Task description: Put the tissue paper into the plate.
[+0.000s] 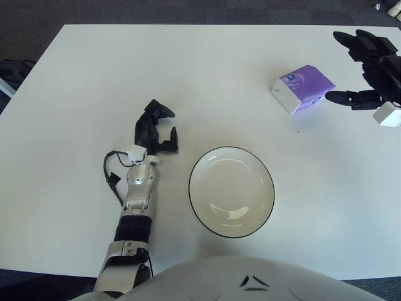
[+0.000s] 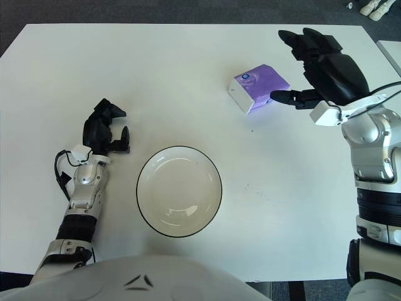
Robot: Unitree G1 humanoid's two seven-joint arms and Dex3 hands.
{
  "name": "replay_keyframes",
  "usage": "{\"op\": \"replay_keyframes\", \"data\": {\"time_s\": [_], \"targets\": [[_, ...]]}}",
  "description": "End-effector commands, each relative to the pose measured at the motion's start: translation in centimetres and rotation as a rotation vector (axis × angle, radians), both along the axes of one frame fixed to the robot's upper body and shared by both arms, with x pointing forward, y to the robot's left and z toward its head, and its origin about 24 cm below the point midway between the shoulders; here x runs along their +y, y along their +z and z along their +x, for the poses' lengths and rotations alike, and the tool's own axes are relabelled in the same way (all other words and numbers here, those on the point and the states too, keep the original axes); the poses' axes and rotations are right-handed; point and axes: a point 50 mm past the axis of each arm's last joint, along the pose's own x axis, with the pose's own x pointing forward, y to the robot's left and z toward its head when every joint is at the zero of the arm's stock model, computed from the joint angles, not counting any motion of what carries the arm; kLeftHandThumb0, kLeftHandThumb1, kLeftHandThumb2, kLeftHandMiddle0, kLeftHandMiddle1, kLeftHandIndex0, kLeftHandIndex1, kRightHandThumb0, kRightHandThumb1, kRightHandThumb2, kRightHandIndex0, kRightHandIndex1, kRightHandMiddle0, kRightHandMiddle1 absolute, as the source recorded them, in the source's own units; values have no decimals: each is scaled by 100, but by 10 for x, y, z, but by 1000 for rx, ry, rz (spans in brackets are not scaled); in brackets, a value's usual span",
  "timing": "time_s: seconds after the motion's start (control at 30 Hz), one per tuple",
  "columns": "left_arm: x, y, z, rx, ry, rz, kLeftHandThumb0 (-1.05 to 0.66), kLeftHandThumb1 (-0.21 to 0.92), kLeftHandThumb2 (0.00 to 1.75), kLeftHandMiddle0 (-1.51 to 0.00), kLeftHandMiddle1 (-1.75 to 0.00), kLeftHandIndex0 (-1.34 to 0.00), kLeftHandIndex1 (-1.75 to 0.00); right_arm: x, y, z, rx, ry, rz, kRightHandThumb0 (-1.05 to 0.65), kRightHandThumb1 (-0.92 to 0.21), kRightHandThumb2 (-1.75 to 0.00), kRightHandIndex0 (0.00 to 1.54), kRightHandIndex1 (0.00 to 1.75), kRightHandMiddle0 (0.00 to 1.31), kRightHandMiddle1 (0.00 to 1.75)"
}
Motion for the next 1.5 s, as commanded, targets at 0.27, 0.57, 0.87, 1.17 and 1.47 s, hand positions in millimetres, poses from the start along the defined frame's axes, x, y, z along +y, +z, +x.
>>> {"op": "replay_keyframes", "data": {"time_s": [0.27, 0.57, 0.87, 1.17, 1.47], "targets": [[3, -35, -16, 173, 16, -28, -1, -5, 175, -92, -175, -64, -173, -5, -3, 13, 98, 15, -172, -105, -72, -43, 0, 0, 0, 0], [3, -34, -16, 168, 5, -30, -1, 1, 168, -87, -175, -59, -174, -3, 1, 25, 124, 50, -236, -105, -69, -44, 0, 0, 0, 0], [3, -34, -17, 169, 8, -36, -1, -2, 172, -89, -175, -61, -175, 8, -3, 40, 195, 83, -263, -105, -65, -45, 0, 0, 0, 0], [3, -34, -19, 166, 11, -43, -1, -3, 172, -90, -175, -61, -174, 12, -38, 67, 235, 99, -256, -105, -63, -47, 0, 0, 0, 0], [4, -34, -21, 170, 23, -45, -1, 1, 169, -87, -175, -58, -175, 15, -40, 77, 272, 123, -231, -105, -58, -48, 0, 0, 0, 0]]}}
